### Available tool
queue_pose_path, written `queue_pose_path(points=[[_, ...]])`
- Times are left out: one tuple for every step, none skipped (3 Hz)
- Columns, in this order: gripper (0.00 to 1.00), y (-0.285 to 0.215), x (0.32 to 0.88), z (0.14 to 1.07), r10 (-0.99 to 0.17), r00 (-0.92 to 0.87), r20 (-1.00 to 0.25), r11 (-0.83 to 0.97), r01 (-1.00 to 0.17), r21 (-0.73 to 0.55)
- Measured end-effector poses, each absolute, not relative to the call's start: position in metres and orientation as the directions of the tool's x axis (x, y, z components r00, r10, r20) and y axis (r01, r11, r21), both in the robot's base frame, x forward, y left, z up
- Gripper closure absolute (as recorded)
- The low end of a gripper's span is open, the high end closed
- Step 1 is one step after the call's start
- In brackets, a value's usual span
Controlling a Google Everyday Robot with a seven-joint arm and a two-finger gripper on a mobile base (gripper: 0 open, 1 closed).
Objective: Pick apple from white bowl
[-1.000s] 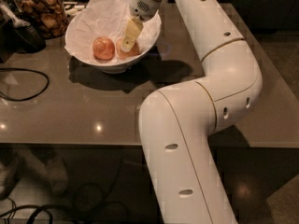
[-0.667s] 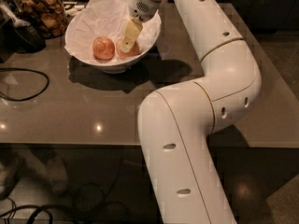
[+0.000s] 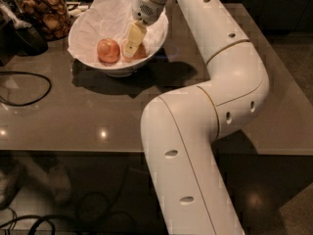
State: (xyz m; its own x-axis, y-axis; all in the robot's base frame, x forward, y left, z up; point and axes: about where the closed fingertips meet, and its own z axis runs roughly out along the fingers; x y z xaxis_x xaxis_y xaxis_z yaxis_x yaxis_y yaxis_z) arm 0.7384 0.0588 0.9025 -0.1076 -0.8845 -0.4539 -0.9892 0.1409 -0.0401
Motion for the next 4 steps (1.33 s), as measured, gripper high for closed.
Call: queue_pose_path(points=[[0.28,0.062,0.739,0.896,-0.888,-0.108,-0.447,0.135,-0.99,-0.029],[0.28,0.064,0.739,0.891,-0.891,-0.109,-0.441,0.132,-0.991,-0.021],[0.28,0.065,0.739,0.886,-0.892,-0.112,-0.437,0.13,-0.991,-0.012],[0.29,0.064,0.739,0.881,-0.892,-0.116,-0.437,0.129,-0.992,0.0]])
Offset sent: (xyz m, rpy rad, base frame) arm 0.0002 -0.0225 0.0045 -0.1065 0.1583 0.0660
